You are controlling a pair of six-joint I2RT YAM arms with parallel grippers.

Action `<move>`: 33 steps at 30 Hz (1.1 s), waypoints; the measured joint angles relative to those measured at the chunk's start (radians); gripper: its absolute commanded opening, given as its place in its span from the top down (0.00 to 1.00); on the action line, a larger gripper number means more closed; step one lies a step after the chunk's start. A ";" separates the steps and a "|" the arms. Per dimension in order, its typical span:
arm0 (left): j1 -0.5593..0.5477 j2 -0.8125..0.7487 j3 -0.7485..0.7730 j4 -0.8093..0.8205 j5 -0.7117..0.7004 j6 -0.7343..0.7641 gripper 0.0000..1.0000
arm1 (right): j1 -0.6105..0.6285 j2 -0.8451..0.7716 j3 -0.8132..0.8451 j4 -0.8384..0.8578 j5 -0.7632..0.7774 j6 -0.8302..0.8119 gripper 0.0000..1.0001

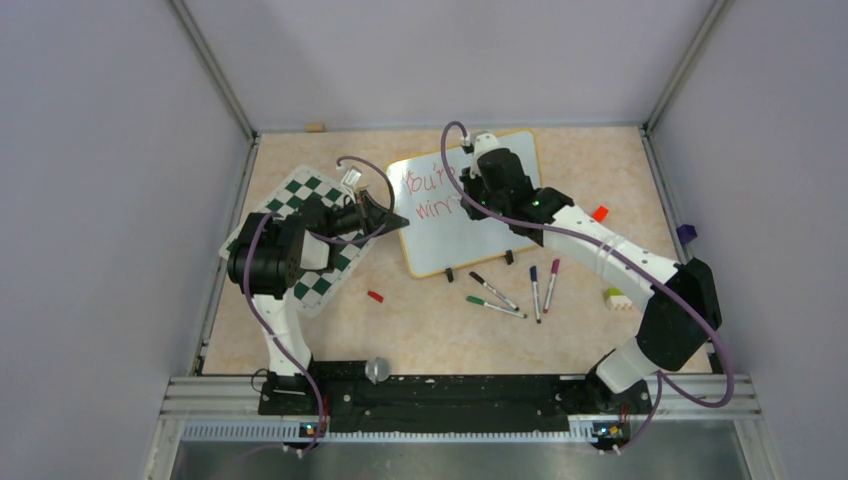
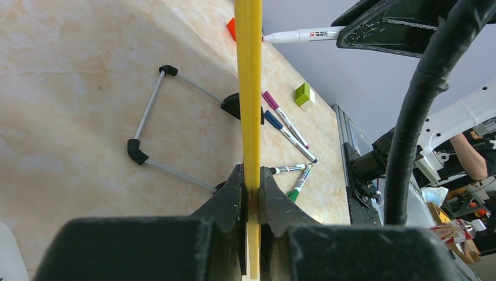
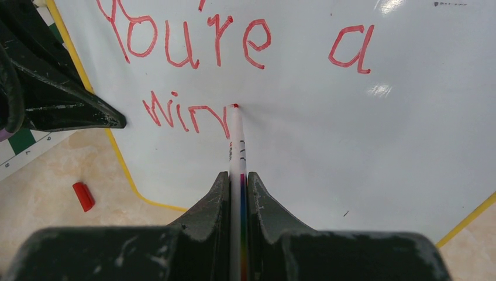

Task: Write a sentence on the whiteboard

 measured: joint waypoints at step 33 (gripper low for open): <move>0.000 0.000 0.000 0.000 0.000 0.000 1.00 | -0.002 -0.021 -0.029 -0.009 0.039 0.005 1.00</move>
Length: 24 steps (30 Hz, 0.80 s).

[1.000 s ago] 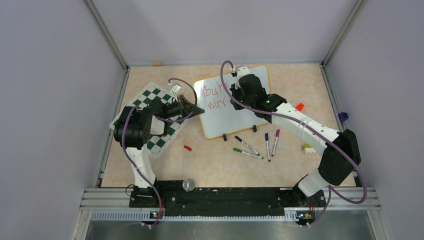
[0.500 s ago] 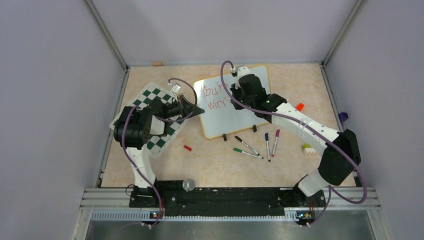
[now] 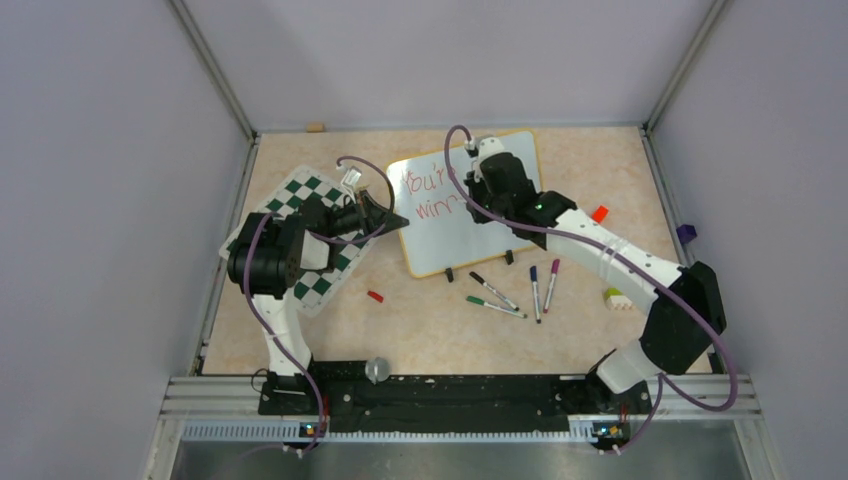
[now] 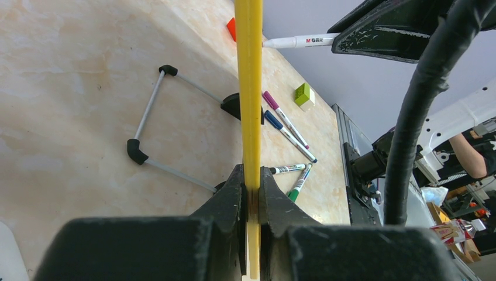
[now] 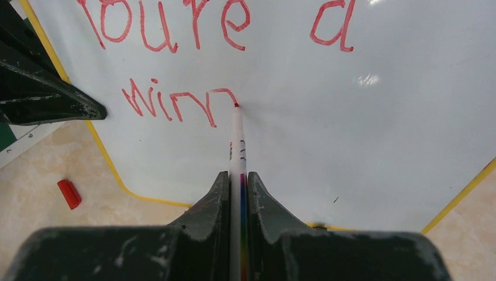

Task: Write a sentence on the whiteboard

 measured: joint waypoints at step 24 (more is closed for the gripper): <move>0.000 0.000 0.000 0.001 0.001 0.000 1.00 | -0.006 -0.077 -0.031 -0.034 -0.029 0.029 1.00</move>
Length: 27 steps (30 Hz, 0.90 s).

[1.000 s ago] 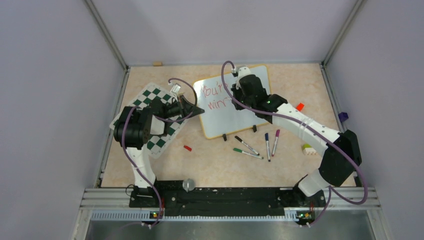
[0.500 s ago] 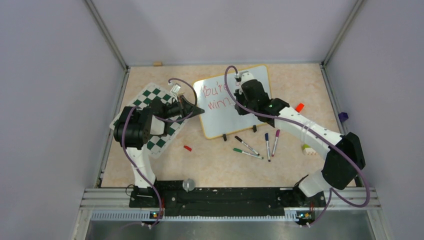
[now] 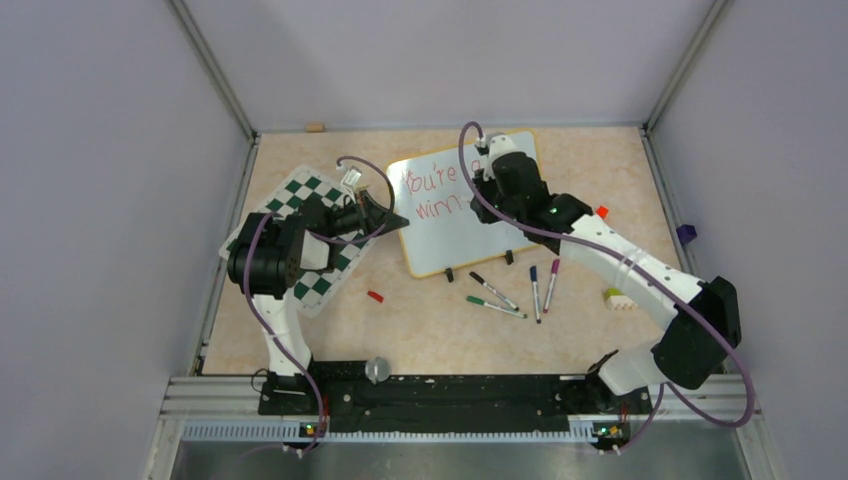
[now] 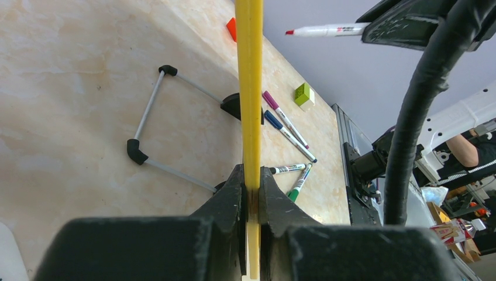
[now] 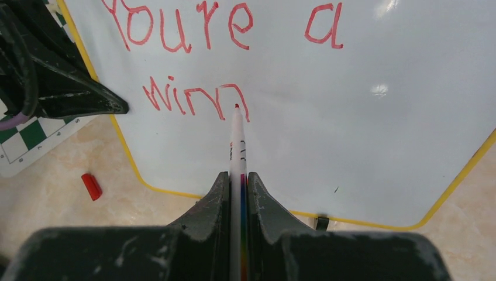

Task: Write a sentence on the whiteboard

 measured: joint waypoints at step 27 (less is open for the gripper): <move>0.000 0.000 0.000 0.008 0.003 -0.003 1.00 | -0.043 -0.028 -0.027 0.015 -0.015 0.003 1.00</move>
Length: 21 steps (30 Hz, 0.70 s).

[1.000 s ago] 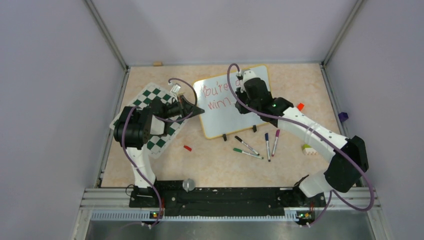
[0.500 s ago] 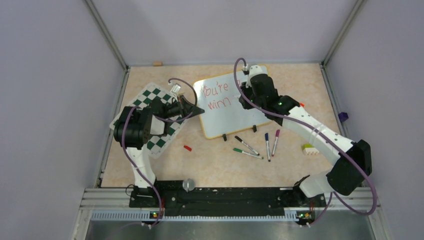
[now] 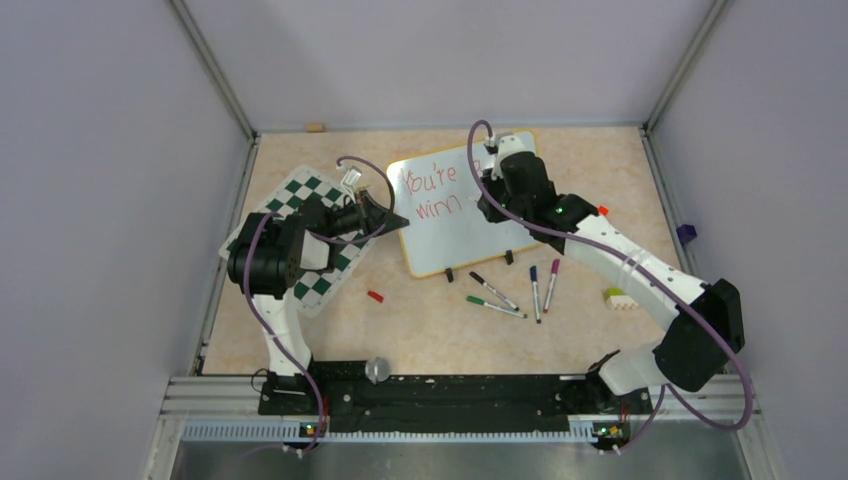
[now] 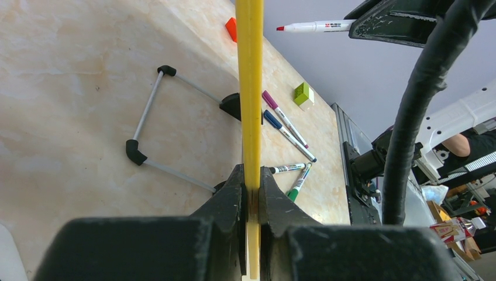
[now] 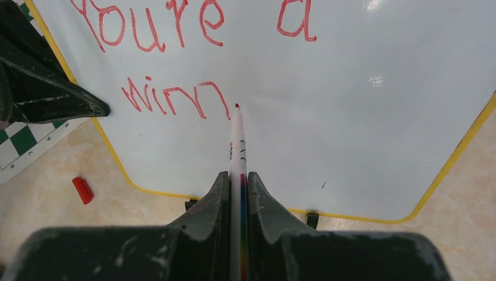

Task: Write a sentence on the whiteboard

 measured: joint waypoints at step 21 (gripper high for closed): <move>0.000 0.000 0.000 0.007 0.003 -0.003 1.00 | 0.000 0.056 0.000 0.026 -0.019 0.000 1.00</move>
